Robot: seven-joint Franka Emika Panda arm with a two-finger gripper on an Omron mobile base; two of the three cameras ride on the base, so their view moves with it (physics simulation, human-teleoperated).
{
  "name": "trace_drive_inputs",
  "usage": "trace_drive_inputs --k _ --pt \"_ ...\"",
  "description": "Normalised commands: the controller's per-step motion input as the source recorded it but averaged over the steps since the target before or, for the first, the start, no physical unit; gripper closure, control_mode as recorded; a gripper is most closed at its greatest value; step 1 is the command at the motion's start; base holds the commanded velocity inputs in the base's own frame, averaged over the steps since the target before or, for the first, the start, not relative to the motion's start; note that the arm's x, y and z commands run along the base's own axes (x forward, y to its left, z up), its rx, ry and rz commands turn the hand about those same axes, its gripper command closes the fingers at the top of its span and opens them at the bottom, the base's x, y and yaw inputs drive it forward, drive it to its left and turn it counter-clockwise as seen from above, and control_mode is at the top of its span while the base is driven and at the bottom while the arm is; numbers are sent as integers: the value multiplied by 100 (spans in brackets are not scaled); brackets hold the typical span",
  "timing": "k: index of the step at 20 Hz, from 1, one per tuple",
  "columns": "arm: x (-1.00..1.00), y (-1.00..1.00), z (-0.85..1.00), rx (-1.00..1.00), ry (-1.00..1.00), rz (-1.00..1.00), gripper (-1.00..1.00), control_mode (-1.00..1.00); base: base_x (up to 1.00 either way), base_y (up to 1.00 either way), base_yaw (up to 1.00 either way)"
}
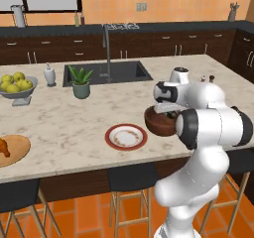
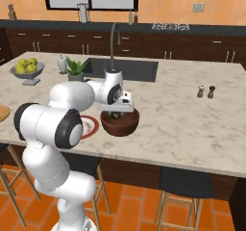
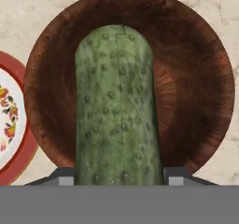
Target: Pick the chicken drumstick and cucumber from their plates and place them in the bowl. Then put the bowl in the fridge.
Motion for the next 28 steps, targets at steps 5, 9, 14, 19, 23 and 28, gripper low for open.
trace_drive_inputs --k 5,9,14,19,23,28 --pt "22 0 -55 0 2 0 100 -100 0 0 0" --pt "18 0 -48 0 0 0 -100 -100 0 0 0" --pt "5 0 -29 0 1 0 -100 -100 0 0 0" --pt "-1 1 1 0 2 0 -100 -100 0 0 0" --pt "-45 18 45 0 -10 0 -100 -100 0 0 0" --pt "-76 12 71 1 0 0 -100 -100 0 0 0"
